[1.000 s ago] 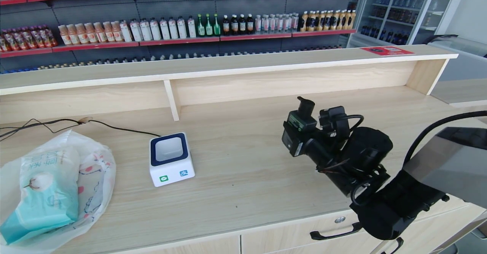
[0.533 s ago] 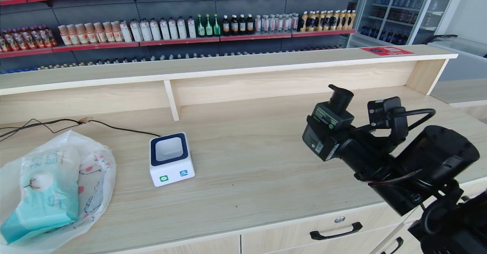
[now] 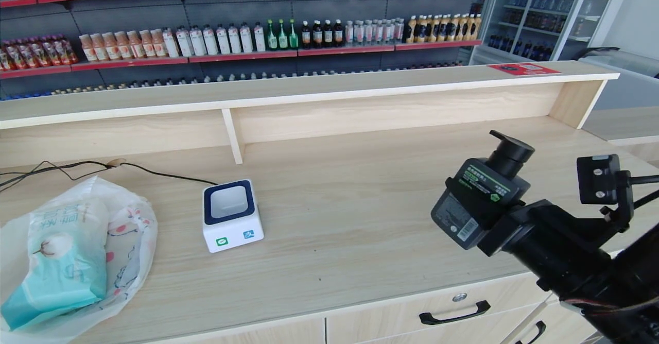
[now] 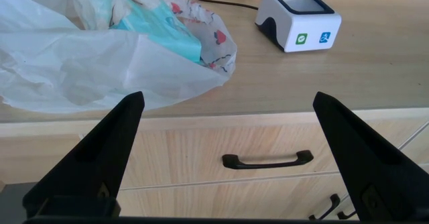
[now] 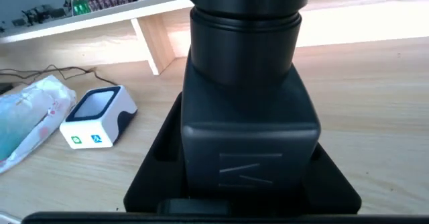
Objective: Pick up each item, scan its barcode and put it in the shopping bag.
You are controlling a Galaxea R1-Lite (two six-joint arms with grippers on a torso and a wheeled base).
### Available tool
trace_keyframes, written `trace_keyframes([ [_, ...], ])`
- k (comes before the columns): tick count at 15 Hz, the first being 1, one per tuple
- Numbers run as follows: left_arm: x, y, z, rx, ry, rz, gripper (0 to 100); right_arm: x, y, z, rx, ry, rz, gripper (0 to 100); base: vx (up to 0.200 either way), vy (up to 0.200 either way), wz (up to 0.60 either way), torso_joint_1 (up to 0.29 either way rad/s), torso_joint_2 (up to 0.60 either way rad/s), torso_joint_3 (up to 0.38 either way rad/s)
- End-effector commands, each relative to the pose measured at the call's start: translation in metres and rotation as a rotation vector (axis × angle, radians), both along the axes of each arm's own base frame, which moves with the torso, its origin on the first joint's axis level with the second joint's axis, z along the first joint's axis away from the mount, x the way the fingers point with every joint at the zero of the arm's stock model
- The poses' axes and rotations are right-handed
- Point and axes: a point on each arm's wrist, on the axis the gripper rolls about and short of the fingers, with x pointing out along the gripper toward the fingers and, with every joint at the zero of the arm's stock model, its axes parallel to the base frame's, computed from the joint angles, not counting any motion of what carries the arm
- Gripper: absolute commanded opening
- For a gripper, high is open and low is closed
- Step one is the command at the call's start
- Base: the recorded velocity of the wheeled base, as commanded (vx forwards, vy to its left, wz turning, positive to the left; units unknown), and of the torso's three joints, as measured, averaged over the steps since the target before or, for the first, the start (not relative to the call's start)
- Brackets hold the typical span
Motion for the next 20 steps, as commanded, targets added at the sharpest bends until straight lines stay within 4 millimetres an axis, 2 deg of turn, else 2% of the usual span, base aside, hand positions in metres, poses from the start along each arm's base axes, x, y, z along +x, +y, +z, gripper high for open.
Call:
trace_keyframes([
  [1, 0.0, 0.0, 0.0, -0.002, 0.0, 0.001, 100, -0.006, -0.002, 0.004, 0.063, 0.016, 0.036, 0, 0.0, 0.0, 0.0, 0.0, 0.0, 0.0],
  [4, 0.0, 0.0, 0.0, 0.0, 0.0, 0.002, 100, -0.015, 0.01, 0.004, 0.139, 0.069, 0.211, 0, 0.0, 0.0, 0.0, 0.0, 0.0, 0.0],
  [6, 0.0, 0.0, 0.0, 0.0, -0.002, 0.001, 100, -0.036, 0.033, 0.008, 0.277, 0.169, 0.392, 0, 0.0, 0.0, 0.0, 0.0, 0.0, 0.0],
  [7, 0.0, 0.0, 0.0, 0.0, 0.0, 0.001, 100, -0.04, 0.041, 0.013, 0.344, 0.2, 0.451, 0, 0.0, 0.0, 0.0, 0.0, 0.0, 0.0],
  [8, 0.0, 0.0, 0.0, 0.0, -0.002, 0.001, 100, -0.04, 0.05, 0.018, 0.407, 0.23, 0.497, 0, 0.0, 0.0, 0.0, 0.0, 0.0, 0.0],
  [10, 0.0, 0.0, 0.0, 0.0, -0.002, 0.001, 100, -0.027, 0.067, 0.019, 0.502, 0.297, 0.527, 0, 0.0, 0.0, 0.0, 0.0, 0.0, 0.0],
  [13, 0.0, 0.0, 0.0, 0.0, -0.002, 0.001, 100, -0.009, 0.089, 0.031, 0.596, 0.296, 0.567, 0, 0.0, 0.0, 0.0, 0.0, 0.0, 0.0],
  [15, 0.0, 0.0, 0.0, 0.0, -0.002, 0.002, 100, -0.009, 0.101, 0.042, 0.631, 0.271, 0.61, 0, 0.0, 0.0, 0.0, 0.0, 0.0, 0.0],
  [17, 0.0, 0.0, 0.0, 0.0, 0.0, 0.001, 100, -0.011, 0.106, 0.048, 0.648, 0.26, 0.636, 0, 0.0, 0.0, 0.0, 0.0, 0.0, 0.0],
  [20, 0.0, 0.0, 0.0, 0.0, 0.0, 0.002, 100, -0.015, 0.101, 0.047, 0.645, 0.268, 0.635, 0, 0.0, 0.0, 0.0, 0.0, 0.0, 0.0],
])
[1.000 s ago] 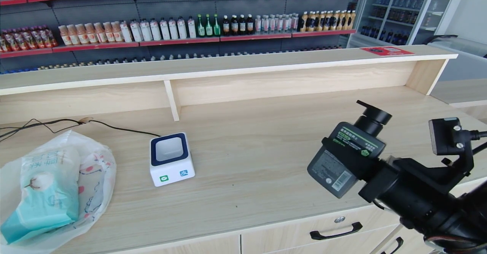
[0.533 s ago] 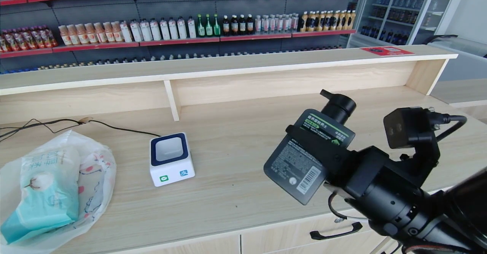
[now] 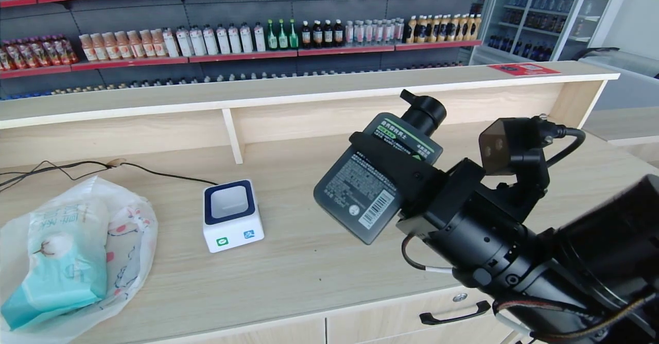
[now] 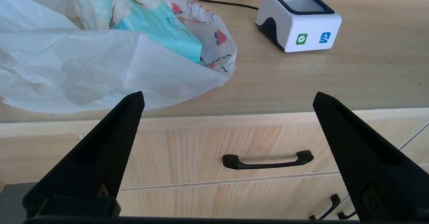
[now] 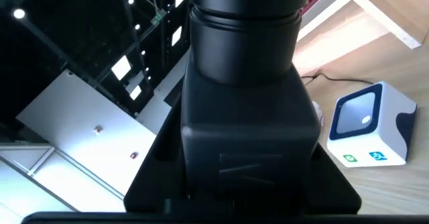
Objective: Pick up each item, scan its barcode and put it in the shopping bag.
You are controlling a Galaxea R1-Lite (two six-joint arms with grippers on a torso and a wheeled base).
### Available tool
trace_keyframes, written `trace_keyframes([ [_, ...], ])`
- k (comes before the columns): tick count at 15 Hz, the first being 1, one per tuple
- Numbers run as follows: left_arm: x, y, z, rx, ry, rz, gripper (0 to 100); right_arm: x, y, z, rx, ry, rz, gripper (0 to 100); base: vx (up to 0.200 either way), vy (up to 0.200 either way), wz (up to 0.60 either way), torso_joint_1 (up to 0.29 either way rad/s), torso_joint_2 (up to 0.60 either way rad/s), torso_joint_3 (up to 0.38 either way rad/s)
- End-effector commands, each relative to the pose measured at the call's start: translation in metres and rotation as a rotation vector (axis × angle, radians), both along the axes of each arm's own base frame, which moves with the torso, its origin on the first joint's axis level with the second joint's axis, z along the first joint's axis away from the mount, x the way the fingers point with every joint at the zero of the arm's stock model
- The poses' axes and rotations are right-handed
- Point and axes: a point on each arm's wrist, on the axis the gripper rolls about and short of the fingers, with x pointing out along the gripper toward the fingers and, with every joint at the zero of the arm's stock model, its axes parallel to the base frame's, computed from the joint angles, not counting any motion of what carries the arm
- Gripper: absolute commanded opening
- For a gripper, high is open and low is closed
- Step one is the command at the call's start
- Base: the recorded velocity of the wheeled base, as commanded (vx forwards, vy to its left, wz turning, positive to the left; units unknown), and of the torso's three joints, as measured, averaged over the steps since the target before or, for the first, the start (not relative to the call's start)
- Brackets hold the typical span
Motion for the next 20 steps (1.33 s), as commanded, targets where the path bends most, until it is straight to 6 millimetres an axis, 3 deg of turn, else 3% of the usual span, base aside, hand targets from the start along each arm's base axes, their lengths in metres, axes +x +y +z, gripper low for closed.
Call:
trace_keyframes([
  [1, 0.0, 0.0, 0.0, 0.0, -0.002, 0.001, 100, -0.004, -0.004, 0.003, 0.007, -0.006, 0.002, 0, 0.0, 0.0, 0.0, 0.0, 0.0, 0.0],
  [7, 0.0, 0.0, 0.0, 0.0, 0.0, 0.002, 100, -0.041, -0.006, 0.01, 0.024, -0.019, 0.112, 0, 0.0, 0.0, 0.0, 0.0, 0.0, 0.0],
  [14, 0.0, 0.0, 0.0, 0.0, 0.0, 0.001, 100, -0.044, -0.005, 0.015, 0.033, -0.042, 0.116, 0, 0.0, 0.0, 0.0, 0.0, 0.0, 0.0],
  [20, 0.0, 0.0, 0.0, 0.0, 0.0, 0.001, 100, -0.044, -0.006, 0.011, -0.067, -0.163, 0.044, 0, 0.0, 0.0, 0.0, 0.0, 0.0, 0.0],
])
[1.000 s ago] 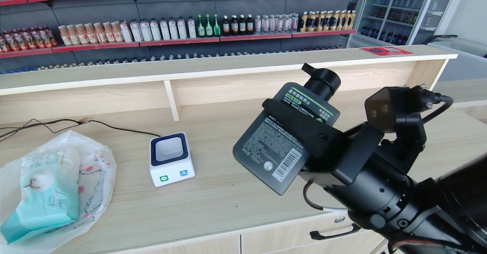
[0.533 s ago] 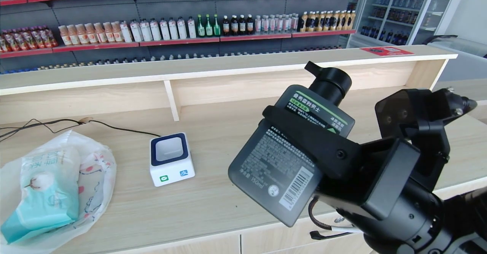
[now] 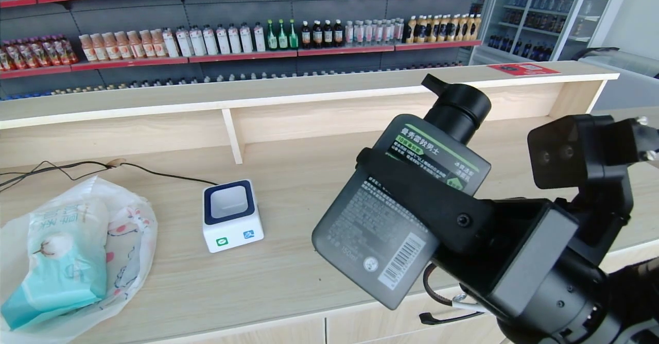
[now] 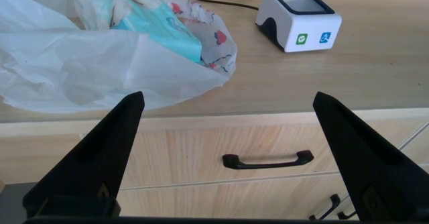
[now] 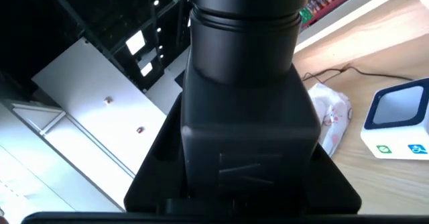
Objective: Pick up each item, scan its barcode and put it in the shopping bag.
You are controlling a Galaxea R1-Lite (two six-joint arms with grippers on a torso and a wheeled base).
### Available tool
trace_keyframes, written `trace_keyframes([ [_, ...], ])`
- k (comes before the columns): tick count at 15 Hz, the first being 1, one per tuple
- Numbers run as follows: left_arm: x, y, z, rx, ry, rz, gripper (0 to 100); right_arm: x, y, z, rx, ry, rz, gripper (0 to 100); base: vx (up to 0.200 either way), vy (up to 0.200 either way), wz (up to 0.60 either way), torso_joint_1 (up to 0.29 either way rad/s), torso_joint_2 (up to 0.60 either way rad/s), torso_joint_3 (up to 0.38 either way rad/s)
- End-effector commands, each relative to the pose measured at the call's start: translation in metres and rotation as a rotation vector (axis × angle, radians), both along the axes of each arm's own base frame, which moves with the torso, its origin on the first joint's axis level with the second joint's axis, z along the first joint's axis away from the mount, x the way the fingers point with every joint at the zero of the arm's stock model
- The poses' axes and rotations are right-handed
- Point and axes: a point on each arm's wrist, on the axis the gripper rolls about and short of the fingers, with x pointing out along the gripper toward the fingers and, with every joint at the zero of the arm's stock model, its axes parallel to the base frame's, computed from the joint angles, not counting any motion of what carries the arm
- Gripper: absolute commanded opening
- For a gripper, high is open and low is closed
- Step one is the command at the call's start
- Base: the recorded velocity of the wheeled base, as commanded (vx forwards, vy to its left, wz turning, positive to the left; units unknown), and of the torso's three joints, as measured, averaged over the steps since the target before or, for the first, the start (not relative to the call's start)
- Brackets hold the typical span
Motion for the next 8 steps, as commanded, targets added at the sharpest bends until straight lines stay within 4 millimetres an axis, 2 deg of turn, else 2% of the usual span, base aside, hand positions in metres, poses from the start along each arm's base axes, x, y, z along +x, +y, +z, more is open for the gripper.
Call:
trace_keyframes([
  [1, 0.0, 0.0, 0.0, 0.0, 0.0, 0.0, 100, 0.001, 0.001, -0.004, -0.036, -0.035, -0.022, 0, 0.0, 0.0, 0.0, 0.0, 0.0, 0.0],
  [5, 0.0, 0.0, 0.0, 0.0, 0.0, 0.001, 100, 0.001, 0.002, -0.02, -0.157, -0.116, -0.083, 0, 0.0, 0.0, 0.0, 0.0, 0.0, 0.0],
  [8, 0.0, 0.0, 0.0, 0.0, -0.001, 0.0, 100, 0.005, -0.005, -0.039, -0.288, -0.174, -0.15, 0, 0.0, 0.0, 0.0, 0.0, 0.0, 0.0],
])
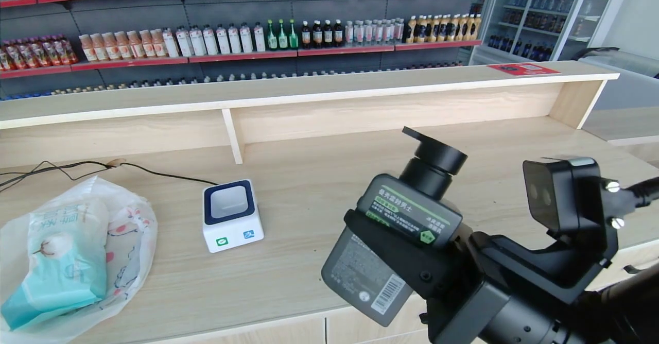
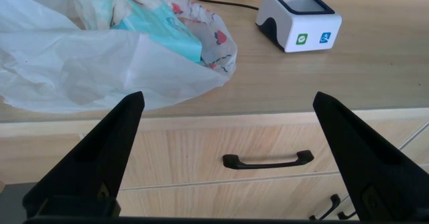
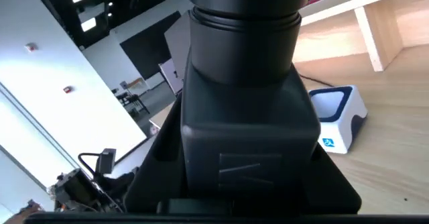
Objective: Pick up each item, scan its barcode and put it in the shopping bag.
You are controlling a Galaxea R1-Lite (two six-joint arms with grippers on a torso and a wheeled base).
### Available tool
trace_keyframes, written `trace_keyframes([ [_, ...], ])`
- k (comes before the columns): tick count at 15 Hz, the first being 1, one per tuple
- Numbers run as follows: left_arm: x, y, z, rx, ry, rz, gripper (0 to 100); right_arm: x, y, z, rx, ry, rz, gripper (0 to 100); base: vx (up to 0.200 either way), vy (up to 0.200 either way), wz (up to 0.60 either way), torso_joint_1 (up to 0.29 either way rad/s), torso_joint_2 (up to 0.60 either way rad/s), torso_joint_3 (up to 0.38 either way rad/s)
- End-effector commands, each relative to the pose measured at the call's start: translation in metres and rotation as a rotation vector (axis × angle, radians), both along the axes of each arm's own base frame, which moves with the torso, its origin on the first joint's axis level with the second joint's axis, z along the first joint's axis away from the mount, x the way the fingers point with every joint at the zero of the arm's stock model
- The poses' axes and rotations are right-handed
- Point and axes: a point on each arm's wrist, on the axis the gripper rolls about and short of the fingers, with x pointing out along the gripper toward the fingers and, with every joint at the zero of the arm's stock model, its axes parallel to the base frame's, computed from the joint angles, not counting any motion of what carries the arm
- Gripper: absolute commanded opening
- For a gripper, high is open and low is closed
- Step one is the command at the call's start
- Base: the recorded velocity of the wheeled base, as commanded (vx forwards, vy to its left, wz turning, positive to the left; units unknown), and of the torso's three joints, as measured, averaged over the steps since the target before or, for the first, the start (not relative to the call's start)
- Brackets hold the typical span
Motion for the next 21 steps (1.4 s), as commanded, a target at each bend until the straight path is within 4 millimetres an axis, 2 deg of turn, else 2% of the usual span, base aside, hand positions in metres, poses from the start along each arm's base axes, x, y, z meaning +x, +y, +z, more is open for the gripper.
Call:
trace_keyframes([
  [1, 0.0, 0.0, 0.0, 0.0, -0.002, 0.0, 100, 0.004, -0.006, -0.017, -0.104, -0.026, -0.051, 0, 0.0, 0.0, 0.0, 0.0, 0.0, 0.0],
  [3, 0.0, 0.0, 0.0, 0.0, -0.002, 0.0, 100, 0.015, -0.028, -0.04, -0.255, -0.054, -0.164, 0, 0.0, 0.0, 0.0, 0.0, 0.0, 0.0],
  [4, 0.0, 0.0, 0.0, 0.0, 0.0, 0.0, 100, 0.017, -0.036, -0.046, -0.292, -0.054, -0.194, 0, 0.0, 0.0, 0.0, 0.0, 0.0, 0.0],
  [5, 0.0, 0.0, 0.0, 0.0, -0.002, 0.0, 100, 0.027, -0.052, -0.052, -0.351, -0.061, -0.281, 0, 0.0, 0.0, 0.0, 0.0, 0.0, 0.0],
  [6, 0.0, 0.0, 0.0, 0.0, 0.0, 0.0, 100, 0.042, -0.069, -0.053, -0.394, -0.086, -0.387, 0, 0.0, 0.0, 0.0, 0.0, 0.0, 0.0],
  [7, 0.0, 0.0, 0.0, 0.0, 0.0, 0.0, 100, 0.051, -0.076, -0.048, -0.403, -0.125, -0.443, 0, 0.0, 0.0, 0.0, 0.0, 0.0, 0.0],
  [11, 0.0, 0.0, 0.0, 0.0, 0.0, 0.0, 100, 0.074, -0.107, -0.027, -0.405, -0.199, -0.708, 0, 0.0, 0.0, 0.0, 0.0, 0.0, 0.0],
  [17, 0.0, 0.0, 0.0, 0.001, 0.001, 0.0, 100, 0.072, -0.117, -0.021, -0.395, -0.217, -0.751, 0, 0.0, 0.0, 0.0, 0.0, 0.0, 0.0],
  [21, 0.0, 0.0, 0.0, 0.004, 0.001, 0.0, 100, 0.09, -0.109, -0.013, -0.339, -0.222, -0.752, 0, -0.05, 0.0, 0.0, 0.002, 0.0, 0.001],
])
